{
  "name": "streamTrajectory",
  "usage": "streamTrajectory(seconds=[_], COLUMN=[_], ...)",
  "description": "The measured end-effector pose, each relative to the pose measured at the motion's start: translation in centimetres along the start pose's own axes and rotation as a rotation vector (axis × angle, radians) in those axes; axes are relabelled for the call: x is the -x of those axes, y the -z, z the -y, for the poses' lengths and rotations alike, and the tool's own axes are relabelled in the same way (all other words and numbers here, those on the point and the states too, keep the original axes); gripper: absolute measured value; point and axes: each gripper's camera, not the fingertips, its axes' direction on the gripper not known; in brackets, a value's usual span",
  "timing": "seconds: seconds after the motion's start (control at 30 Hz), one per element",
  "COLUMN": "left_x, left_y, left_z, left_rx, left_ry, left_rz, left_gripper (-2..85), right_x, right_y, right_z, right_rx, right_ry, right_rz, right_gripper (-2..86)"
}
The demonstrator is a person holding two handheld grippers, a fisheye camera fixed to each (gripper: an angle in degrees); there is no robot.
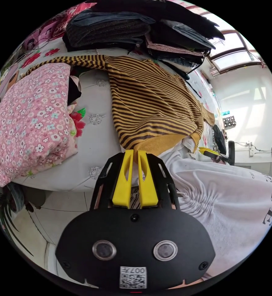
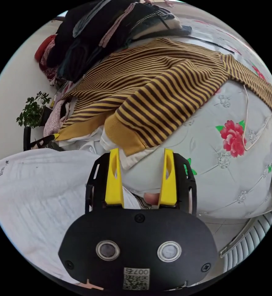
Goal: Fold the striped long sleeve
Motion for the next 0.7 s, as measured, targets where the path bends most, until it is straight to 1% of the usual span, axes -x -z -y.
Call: streamTrajectory(seconds=[0.03, 0.1, 0.13, 0.17, 0.2, 0.23, 0.27, 0.37, 0.47, 0.53, 0.63, 0.7], left_x=[-0.1, -0.4, -0.6, -0.6, -0.9, -1.2, -1.3, -2.4, -3.4, -3.6, -2.8, -2.4], left_y=[0.2, 0.5, 0.7, 0.9, 1.3, 2.0, 2.3, 4.2, 4.7, 3.3, -0.8, -2.0], left_z=[0.0, -0.1, -0.1, -0.1, -0.2, -0.4, -0.5, -1.6, -2.8, -3.7, -5.0, -6.1], left_rx=[-0.001, -0.005, -0.007, -0.007, -0.008, -0.007, -0.006, 0.007, 0.075, 0.141, 0.227, 0.239], left_ry=[0.003, 0.005, 0.006, 0.006, 0.002, -0.01, -0.017, -0.063, -0.101, -0.1, -0.041, 0.023], left_rz=[0.001, 0.003, 0.004, 0.005, 0.013, 0.022, 0.022, 0.03, 0.075, 0.097, 0.095, 0.074], left_gripper=[-0.1, -0.1, -0.1, -0.1, -0.2, -0.3, -0.3, -0.5, -0.5, -0.4, 0.5, 1.3], right_x=[1.0, 4.3, 5.0, 6.3, 6.7, 6.7, 6.5, 5.1, 3.2, 2.5, 0.6, -1.5], right_y=[-0.5, -3.3, -3.7, -4.2, -4.3, -4.3, -3.5, 1.7, 5.9, 7.0, 4.4, -0.8], right_z=[0.3, 1.4, 1.5, 1.4, 1.4, 1.4, 1.0, -2.0, -6.0, -7.9, -9.1, -10.1], right_rx=[0.013, 0.095, 0.095, 0.098, 0.134, 0.164, 0.196, 0.125, 0.161, 0.157, 0.216, 0.389], right_ry=[0.029, 0.116, 0.15, 0.258, 0.303, 0.325, 0.348, 0.366, 0.344, 0.337, 0.246, 0.143], right_rz=[-0.032, -0.263, -0.341, -0.372, -0.441, -0.463, -0.482, -0.543, -0.686, -0.694, -0.599, -0.533], right_gripper=[12.1, 10.2, 9.4, 7.6, 6.7, 6.3, 5.6, 4.5, 3.8, 3.7, 3.9, 3.9])
